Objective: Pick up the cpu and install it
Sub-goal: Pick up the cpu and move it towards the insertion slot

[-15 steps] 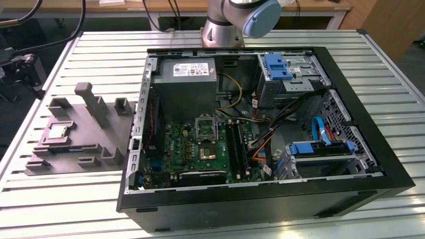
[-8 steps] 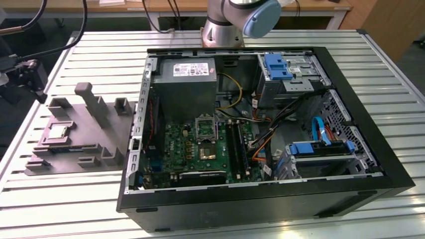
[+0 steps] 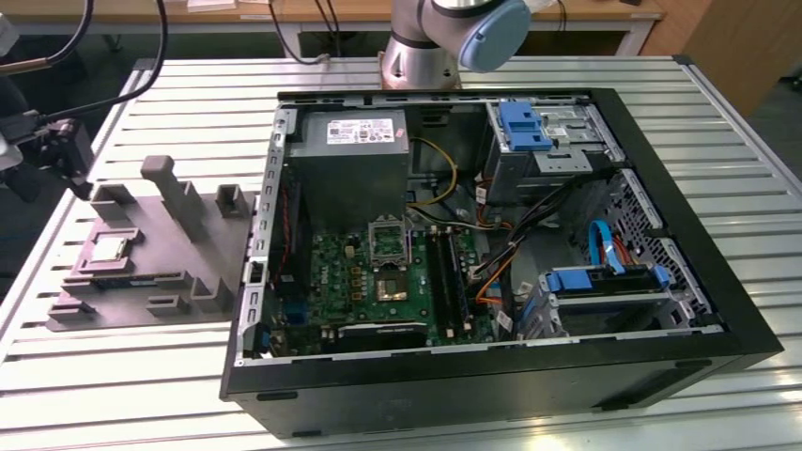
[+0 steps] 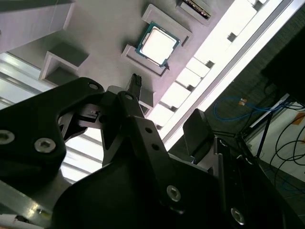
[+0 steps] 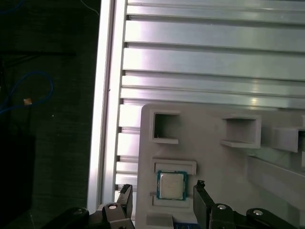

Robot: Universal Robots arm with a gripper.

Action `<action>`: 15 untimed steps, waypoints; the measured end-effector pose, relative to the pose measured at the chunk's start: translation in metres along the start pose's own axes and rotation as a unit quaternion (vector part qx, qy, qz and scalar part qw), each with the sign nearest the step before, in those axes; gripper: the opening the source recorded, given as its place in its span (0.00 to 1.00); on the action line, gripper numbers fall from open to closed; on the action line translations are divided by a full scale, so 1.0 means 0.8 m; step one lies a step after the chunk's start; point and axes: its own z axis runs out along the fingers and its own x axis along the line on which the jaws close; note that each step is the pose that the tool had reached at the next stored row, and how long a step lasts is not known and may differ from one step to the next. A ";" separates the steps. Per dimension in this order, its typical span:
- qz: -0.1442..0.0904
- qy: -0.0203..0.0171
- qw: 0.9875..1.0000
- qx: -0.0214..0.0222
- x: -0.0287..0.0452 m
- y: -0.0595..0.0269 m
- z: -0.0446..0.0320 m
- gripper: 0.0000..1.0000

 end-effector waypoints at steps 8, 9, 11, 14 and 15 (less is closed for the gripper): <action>0.000 0.000 1.000 0.000 -0.0004 -0.004 0.0248 0.62; 0.000 0.000 1.000 0.000 -0.0004 -0.004 0.0265 0.62; 0.000 0.000 1.000 0.000 -0.0004 -0.004 0.0280 0.62; 0.000 0.000 1.000 0.000 -0.0005 -0.004 0.0291 0.62; 0.000 0.000 1.000 0.000 -0.0004 -0.005 0.0294 0.62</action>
